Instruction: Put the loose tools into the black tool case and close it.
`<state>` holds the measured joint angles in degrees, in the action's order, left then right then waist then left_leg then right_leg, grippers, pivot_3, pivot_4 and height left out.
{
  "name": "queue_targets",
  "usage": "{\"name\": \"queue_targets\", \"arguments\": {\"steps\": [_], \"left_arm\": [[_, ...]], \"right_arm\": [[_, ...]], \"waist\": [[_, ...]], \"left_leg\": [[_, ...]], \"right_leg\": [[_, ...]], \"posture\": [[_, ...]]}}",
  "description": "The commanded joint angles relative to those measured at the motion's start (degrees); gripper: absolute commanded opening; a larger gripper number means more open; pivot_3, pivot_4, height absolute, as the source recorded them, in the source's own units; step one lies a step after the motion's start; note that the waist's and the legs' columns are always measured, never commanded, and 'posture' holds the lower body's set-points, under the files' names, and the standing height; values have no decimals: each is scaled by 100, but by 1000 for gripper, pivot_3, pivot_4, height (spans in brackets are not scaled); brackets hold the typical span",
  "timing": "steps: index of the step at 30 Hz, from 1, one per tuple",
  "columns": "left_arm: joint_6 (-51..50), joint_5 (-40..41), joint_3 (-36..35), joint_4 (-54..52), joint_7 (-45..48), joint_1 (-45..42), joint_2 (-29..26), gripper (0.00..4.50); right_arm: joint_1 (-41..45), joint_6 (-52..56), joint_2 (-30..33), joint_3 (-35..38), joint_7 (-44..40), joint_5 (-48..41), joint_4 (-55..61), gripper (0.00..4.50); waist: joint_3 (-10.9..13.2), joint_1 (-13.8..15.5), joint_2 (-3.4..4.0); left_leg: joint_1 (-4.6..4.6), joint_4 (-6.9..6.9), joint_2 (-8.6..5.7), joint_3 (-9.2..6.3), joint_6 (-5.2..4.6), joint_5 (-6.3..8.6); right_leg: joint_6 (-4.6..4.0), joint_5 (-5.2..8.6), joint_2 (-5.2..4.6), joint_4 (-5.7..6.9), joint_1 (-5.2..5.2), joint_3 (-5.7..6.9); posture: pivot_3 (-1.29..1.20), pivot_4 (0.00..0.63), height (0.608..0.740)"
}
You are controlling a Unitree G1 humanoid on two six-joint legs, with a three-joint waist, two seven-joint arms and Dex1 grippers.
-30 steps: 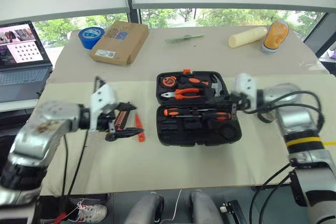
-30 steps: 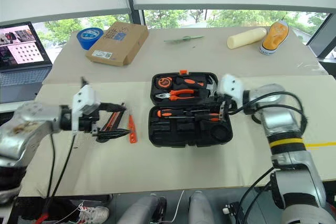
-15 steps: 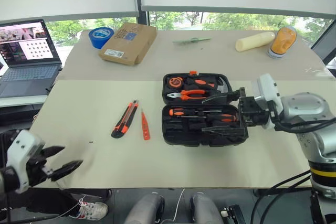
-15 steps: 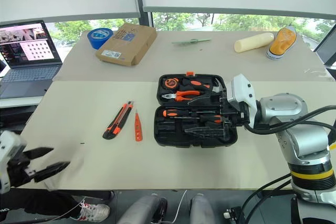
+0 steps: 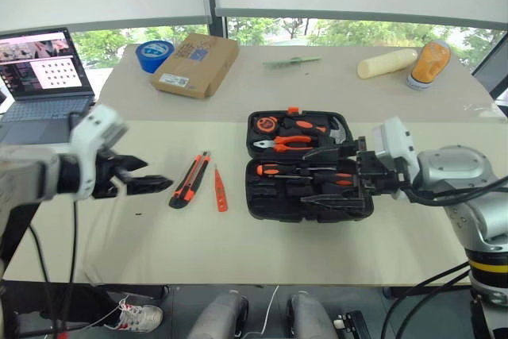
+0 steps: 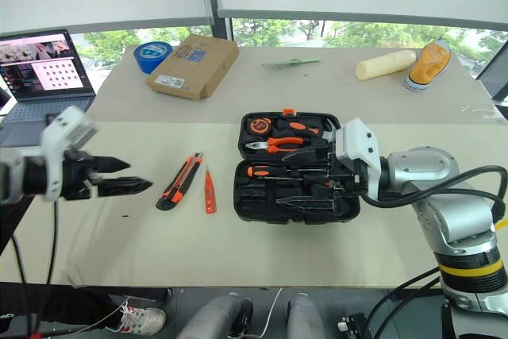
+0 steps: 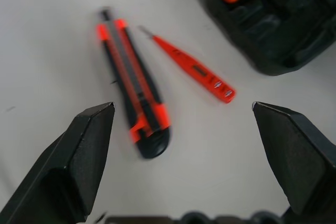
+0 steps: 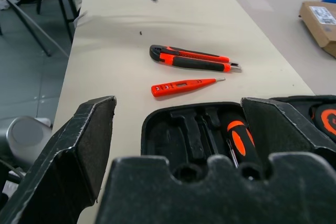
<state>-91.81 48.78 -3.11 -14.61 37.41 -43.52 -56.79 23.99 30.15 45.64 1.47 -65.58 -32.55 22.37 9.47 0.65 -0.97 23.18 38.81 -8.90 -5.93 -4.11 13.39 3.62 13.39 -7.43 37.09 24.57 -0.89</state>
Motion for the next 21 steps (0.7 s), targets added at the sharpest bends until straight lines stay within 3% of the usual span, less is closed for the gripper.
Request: {"name": "queue_targets", "arguments": {"steps": [1,6,12,16,21], "left_arm": [[-69,705,771,1016,-981,-878,227,4500],[-69,1854,1951,2249,-2048,-2059,501,4500],[-69,2989,3164,3696,-3222,-3116,1281,4500],[-69,3988,3952,3800,-3771,-3263,1276,4500],[-69,4274,3932,4130,-4835,-3037,1497,4500]], "right_arm": [[-91,-158,-14,116,181,29,294,4441],[-324,-182,-8,178,377,27,473,4441],[-516,-232,-55,195,617,40,621,4441],[-605,-228,-73,234,753,14,718,4441],[-821,-216,-50,327,905,-17,876,4441]], "waist": [[1,-31,-2],[3,-42,-6],[4,3,-8],[3,-38,-9],[4,-59,-9]], "left_leg": [[3,0,0,0,0,0],[15,0,-5,-1,-40,-26],[17,9,-13,-2,-42,-27],[23,6,-16,-1,-43,-27],[21,6,-22,0,-43,-30]], "right_leg": [[0,0,0,2,5,-2],[0,0,0,5,26,-10],[1,0,-2,8,26,-17],[1,0,0,13,43,-39],[1,0,11,37,60,-103]], "posture": [[0,150,735],[0,150,735],[0,150,735],[0,150,735],[0,150,735]]}}
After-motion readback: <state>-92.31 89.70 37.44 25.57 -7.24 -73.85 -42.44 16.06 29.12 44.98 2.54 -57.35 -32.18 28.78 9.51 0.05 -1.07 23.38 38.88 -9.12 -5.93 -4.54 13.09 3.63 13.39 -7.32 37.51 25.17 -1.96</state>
